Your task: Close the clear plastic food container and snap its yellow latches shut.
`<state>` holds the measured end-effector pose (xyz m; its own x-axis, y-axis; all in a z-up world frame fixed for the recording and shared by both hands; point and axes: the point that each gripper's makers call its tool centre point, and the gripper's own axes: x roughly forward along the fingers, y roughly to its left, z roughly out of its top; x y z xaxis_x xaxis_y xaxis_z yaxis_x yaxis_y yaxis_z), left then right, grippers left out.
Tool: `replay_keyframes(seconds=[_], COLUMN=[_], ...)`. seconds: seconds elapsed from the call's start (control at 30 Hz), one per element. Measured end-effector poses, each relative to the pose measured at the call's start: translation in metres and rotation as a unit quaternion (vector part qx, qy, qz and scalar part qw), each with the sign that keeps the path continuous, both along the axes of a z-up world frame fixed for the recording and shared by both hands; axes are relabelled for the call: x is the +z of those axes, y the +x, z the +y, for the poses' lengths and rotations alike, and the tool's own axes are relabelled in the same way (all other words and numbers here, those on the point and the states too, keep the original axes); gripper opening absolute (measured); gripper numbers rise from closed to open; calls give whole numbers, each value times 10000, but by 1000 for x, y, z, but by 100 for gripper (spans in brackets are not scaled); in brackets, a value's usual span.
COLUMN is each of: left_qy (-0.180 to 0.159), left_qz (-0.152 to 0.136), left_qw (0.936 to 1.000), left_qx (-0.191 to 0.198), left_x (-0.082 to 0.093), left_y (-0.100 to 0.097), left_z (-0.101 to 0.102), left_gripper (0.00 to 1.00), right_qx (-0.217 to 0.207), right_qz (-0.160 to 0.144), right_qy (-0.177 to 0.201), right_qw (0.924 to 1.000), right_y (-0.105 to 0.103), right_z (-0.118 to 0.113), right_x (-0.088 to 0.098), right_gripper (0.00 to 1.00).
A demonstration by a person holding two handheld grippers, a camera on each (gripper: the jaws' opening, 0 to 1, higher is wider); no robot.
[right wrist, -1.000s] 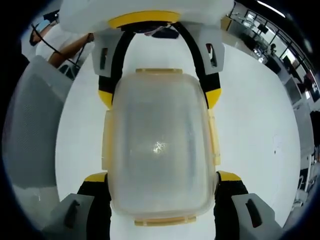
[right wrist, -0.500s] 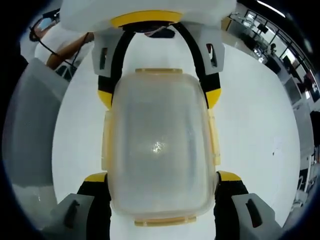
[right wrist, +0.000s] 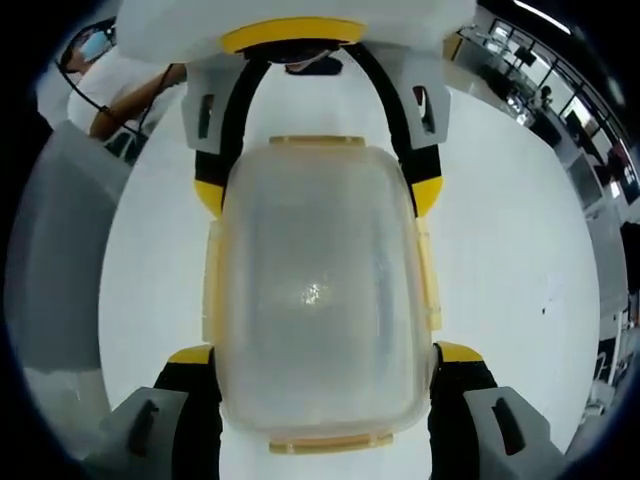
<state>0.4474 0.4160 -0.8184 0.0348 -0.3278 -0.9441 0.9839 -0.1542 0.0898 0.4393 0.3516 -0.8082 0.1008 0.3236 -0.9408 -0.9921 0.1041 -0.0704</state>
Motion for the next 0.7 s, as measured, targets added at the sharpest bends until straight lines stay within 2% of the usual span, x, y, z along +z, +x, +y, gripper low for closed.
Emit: replay_keyframes(seconds=[0.7], left_qy=[1], left_qz=[-17], left_qw=[10000], left_qx=[44], left_x=[0], left_y=[19], left_z=[-1], left_gripper=[95], right_qx=[-25], right_qz=[5], right_qy=[26], right_qw=[10000], right_y=[20], right_z=[0], right_x=[-1], right_gripper=[88])
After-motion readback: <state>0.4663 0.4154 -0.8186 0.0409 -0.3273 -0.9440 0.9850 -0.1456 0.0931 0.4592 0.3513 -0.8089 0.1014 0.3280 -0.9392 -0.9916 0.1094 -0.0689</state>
